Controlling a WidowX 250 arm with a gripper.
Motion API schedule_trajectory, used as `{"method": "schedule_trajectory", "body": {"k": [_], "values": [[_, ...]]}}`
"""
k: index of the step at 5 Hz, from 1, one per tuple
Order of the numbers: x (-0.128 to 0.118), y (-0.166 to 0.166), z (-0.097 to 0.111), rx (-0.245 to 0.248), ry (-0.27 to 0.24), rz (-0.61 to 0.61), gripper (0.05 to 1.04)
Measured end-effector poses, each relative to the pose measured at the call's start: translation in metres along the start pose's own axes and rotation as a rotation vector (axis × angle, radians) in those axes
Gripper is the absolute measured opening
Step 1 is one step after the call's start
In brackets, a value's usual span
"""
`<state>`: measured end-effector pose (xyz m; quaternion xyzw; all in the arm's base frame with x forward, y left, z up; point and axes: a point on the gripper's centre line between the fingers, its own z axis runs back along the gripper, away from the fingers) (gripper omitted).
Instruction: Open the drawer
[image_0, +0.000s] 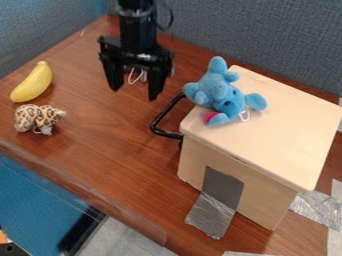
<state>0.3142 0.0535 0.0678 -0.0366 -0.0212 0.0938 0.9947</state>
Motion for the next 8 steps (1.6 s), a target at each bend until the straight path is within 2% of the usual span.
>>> {"method": "schedule_trajectory", "body": {"k": [1,3,4,6,7,8], "values": [[0.000,-0.006,-0.026,-0.052,0.025,-0.033,1.001],[0.005,-0.011,-0.027,-0.093,-0.009,-0.050,1.001],[0.004,-0.012,-0.029,-0.090,-0.011,-0.050,1.001],[0.001,-0.020,-0.046,-0.076,0.042,-0.068,1.001],[0.003,-0.021,-0.050,-0.072,0.049,-0.071,0.948],[0.002,-0.022,-0.050,-0.077,0.055,-0.067,0.667]]}}
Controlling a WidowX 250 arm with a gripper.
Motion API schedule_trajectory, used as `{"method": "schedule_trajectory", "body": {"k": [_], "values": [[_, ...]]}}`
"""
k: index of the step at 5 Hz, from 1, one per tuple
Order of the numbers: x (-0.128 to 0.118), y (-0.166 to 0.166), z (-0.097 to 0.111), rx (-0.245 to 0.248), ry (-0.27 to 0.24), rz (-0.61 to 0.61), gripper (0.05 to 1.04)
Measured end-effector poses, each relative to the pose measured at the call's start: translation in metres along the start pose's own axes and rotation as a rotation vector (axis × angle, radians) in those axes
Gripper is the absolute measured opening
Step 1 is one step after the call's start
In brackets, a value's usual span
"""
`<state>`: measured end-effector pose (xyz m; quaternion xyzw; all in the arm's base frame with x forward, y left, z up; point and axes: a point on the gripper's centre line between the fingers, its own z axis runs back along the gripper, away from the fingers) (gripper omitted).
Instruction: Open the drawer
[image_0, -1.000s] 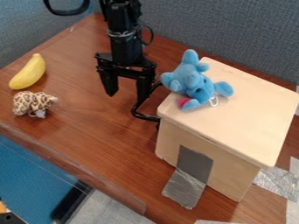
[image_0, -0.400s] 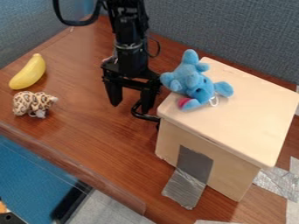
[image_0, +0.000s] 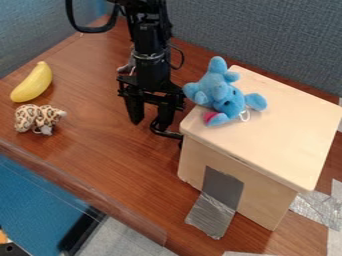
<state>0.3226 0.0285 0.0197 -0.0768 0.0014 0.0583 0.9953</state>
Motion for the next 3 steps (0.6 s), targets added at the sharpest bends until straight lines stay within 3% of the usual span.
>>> {"method": "schedule_trajectory", "body": {"k": [1,2,3], "values": [[-0.001,-0.003,0.000,-0.004,0.008,-0.007,0.370],[-0.002,0.006,0.001,0.000,0.011,0.010,0.175],[0.000,0.024,0.006,0.024,0.000,0.032,0.131]]}}
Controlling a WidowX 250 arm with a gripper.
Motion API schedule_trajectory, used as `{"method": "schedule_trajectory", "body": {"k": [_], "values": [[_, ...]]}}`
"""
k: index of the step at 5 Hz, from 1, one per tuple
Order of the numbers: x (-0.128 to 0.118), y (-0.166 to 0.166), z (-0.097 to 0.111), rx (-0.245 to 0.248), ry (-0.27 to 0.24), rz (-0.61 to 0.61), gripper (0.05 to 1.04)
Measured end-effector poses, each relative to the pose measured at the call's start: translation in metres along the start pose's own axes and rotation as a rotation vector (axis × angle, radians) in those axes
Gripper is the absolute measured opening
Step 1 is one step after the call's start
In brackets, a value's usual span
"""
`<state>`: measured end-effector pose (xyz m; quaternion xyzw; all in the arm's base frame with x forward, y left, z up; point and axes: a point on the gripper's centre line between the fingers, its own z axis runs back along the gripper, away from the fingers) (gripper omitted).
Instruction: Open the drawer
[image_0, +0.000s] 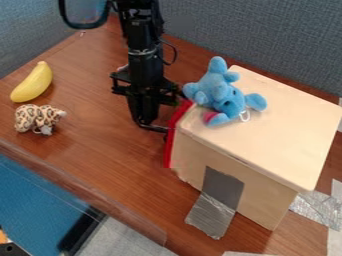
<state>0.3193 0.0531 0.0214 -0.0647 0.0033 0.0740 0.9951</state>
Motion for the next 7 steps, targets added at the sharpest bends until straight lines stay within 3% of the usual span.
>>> {"method": "schedule_trajectory", "body": {"k": [5,6,7], "values": [[-0.002,0.065,0.010,0.025,-0.008,0.144,0.130],[-0.001,0.066,0.011,0.026,-0.008,0.148,0.171],[0.004,0.076,0.019,0.032,-0.037,0.220,0.403]]}}
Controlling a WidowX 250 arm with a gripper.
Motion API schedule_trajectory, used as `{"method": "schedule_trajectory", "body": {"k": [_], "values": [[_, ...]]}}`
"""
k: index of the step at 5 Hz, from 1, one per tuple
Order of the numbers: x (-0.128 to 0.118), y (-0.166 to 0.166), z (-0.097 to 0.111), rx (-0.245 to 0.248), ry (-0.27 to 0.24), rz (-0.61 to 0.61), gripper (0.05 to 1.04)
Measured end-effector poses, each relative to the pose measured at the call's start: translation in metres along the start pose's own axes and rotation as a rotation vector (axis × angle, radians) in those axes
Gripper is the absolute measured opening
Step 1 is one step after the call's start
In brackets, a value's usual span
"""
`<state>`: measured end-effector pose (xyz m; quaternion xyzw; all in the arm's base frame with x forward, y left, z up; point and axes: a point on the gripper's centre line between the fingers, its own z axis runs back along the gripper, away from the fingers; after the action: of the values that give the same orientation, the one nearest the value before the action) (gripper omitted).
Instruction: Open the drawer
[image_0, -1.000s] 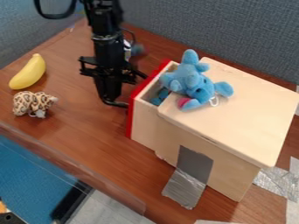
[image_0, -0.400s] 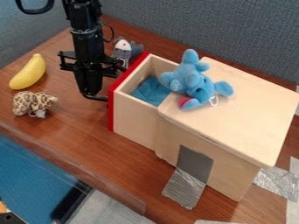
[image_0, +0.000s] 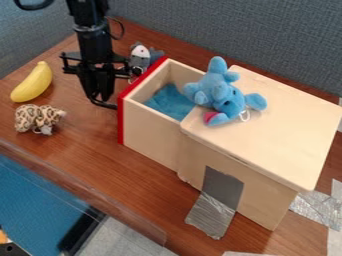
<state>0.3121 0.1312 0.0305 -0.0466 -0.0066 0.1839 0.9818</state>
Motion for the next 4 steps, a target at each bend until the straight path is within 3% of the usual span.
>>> {"method": "schedule_trajectory", "body": {"k": [1,2,4], "values": [[-0.001,-0.001,0.002,-0.006,0.001,0.007,0.719],[0.002,-0.007,0.016,-0.027,-0.037,-0.002,0.975],[0.003,-0.019,0.060,-0.025,-0.167,-0.130,1.001]]}}
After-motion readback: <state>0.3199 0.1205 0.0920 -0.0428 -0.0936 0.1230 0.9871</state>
